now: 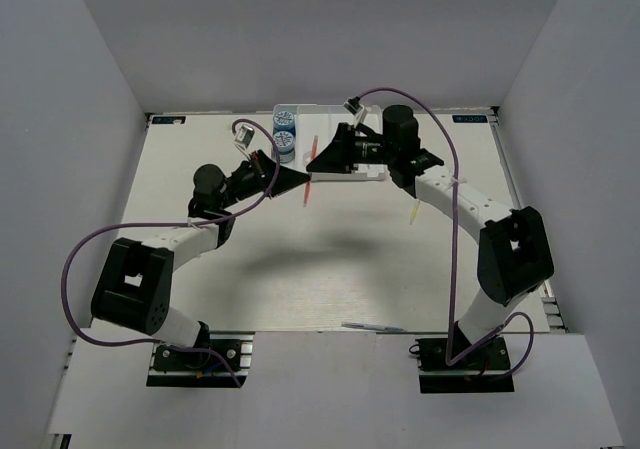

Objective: Sort the stationery into containers
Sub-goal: Place the pen in the storage box.

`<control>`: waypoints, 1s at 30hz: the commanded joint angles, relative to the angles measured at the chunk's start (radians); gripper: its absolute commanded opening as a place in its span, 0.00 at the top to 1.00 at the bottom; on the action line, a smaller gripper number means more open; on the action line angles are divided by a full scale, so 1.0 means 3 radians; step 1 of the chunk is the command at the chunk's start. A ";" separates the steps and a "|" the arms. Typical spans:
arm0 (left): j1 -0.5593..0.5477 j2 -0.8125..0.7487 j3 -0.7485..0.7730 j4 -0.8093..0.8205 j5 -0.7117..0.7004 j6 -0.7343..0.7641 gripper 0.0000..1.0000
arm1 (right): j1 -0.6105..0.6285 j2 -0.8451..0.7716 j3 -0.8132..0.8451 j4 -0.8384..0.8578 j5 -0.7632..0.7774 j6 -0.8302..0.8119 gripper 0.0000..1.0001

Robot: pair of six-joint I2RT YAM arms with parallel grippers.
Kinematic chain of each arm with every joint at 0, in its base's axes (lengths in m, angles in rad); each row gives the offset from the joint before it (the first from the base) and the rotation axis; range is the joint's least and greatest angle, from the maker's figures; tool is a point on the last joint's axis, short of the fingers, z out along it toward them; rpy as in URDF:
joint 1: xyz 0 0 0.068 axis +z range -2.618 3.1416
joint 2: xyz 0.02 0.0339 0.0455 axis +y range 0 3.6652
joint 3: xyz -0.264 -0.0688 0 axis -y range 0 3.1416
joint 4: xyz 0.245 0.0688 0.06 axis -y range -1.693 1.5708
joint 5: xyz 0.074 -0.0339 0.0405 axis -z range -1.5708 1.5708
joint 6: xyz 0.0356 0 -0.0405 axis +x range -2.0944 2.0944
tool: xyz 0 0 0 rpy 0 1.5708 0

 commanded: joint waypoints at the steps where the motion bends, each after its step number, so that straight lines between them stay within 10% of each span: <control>1: -0.0020 -0.0123 -0.0037 0.0094 -0.0005 0.0038 1.00 | 0.0037 0.0081 0.0219 0.0221 0.0025 0.0126 0.50; 6: -0.0020 -0.0143 -0.0042 -0.0008 -0.0005 0.0099 0.93 | 0.0031 0.0117 0.0229 0.0216 0.0092 0.0188 0.95; 12: 0.0108 -0.0250 0.0253 -0.0973 0.0016 0.0699 0.12 | -0.0168 0.0107 0.0408 -0.0406 0.0474 -0.0317 1.00; 19: 0.0149 -0.0276 0.1175 -0.3514 -0.0810 0.2558 0.09 | -0.0413 0.0678 0.1272 -0.1492 0.2145 -0.2024 1.00; 30: 0.0149 -0.0230 0.1313 -0.3925 -0.1068 0.2962 0.02 | -0.0608 0.1824 0.2224 -0.1318 0.2761 -0.2572 1.00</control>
